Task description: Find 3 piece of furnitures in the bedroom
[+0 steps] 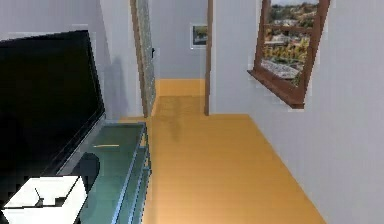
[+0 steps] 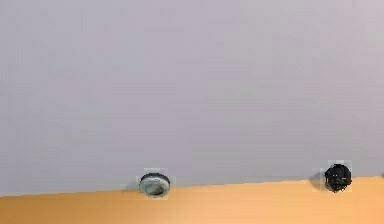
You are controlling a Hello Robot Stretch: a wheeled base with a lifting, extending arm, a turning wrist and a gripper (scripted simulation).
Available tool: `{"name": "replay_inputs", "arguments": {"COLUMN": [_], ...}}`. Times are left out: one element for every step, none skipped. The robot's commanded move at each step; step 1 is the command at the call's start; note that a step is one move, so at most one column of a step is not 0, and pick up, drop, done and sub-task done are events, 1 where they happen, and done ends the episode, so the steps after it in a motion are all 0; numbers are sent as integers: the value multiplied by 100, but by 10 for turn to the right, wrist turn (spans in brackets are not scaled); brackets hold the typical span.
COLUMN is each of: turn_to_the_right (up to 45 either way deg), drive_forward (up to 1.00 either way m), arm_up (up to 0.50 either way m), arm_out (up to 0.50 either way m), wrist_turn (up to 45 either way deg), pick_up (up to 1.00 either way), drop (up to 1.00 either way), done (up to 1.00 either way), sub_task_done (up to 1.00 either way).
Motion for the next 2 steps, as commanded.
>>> {"name": "replay_inputs", "arguments": {"turn_to_the_right": [-30, 450], "drive_forward": [0, 0], "arm_up": [0, 0], "arm_out": [0, 0], "wrist_turn": [0, 0], "pick_up": [0, 0], "drop": [0, 0], "done": [0, 0], "sub_task_done": [0, 0]}}
